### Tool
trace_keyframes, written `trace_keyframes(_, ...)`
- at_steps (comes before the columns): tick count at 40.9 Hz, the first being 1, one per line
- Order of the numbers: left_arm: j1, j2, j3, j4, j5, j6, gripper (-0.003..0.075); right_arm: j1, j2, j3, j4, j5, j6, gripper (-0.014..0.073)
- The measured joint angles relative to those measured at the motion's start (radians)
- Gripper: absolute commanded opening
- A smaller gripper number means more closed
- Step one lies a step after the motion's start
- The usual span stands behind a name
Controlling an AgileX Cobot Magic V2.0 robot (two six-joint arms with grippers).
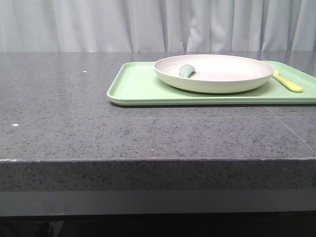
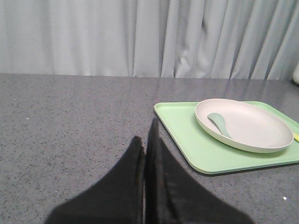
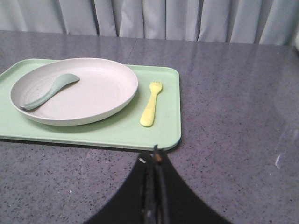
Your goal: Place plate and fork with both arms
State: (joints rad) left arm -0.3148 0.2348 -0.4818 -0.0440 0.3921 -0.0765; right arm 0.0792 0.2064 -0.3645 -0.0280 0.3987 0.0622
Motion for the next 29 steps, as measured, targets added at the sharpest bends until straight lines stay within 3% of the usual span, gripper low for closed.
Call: trace_keyframes(29,0.000,0.000,0.000,0.000,0.000,0.000,-0.0018,0.000,-0.011,0.000,-0.002,-0.012,-0.001,-0.0070)
